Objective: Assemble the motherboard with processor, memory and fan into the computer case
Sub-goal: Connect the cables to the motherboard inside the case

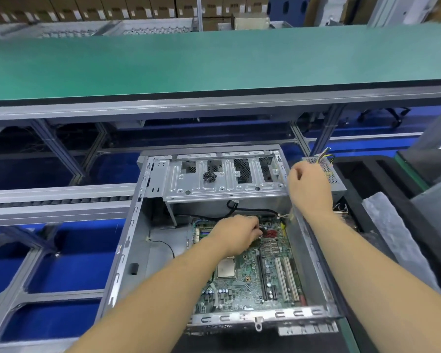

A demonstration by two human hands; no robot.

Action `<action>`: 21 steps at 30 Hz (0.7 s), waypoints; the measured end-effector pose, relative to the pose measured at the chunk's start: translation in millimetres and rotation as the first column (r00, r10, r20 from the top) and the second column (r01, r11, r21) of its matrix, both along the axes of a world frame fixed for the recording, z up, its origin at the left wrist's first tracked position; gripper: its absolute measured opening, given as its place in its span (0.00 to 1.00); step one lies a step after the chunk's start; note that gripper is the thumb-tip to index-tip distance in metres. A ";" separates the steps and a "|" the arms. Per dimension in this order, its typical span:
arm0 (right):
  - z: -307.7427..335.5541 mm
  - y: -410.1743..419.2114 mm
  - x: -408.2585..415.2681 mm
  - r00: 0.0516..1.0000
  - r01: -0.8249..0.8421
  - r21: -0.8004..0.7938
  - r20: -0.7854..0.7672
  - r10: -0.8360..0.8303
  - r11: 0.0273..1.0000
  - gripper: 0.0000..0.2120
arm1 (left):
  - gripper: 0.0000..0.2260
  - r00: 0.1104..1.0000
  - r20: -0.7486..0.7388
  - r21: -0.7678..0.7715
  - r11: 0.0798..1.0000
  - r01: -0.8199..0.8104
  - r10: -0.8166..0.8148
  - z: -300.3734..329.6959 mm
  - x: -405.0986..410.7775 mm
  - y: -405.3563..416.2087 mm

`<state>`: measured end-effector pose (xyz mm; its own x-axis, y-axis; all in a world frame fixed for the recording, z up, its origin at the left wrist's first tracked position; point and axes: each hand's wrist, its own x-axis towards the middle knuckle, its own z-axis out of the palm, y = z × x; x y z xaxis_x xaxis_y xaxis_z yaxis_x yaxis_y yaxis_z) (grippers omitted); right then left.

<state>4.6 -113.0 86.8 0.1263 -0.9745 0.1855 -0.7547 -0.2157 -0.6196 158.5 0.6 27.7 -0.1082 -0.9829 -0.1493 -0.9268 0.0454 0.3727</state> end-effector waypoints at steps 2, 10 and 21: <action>-10.3 2.7 0.3 0.999 0.048 0.037 -0.023 -0.047 0.998 0.13 | 0.12 0.999 -0.025 0.007 1.000 -0.031 0.031 -5.2 -9.6 -8.3; -15.2 -1.9 5.9 0.986 0.075 -0.019 -0.151 -0.077 0.997 0.15 | 0.10 0.995 0.097 -0.155 0.988 0.002 0.013 -26.9 -35.7 -30.7; -18.8 -2.5 4.1 0.992 0.098 0.020 -0.077 -0.096 0.995 0.17 | 0.11 0.968 -0.121 -0.079 0.970 -0.230 0.219 -33.9 -47.0 -51.8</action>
<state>8.7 -115.5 68.0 0.0434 -0.9869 0.1556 -0.8162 -0.1249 -0.5640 111.5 -51.2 -6.2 0.1061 -0.9927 -0.0573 -0.8706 -0.1206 0.4770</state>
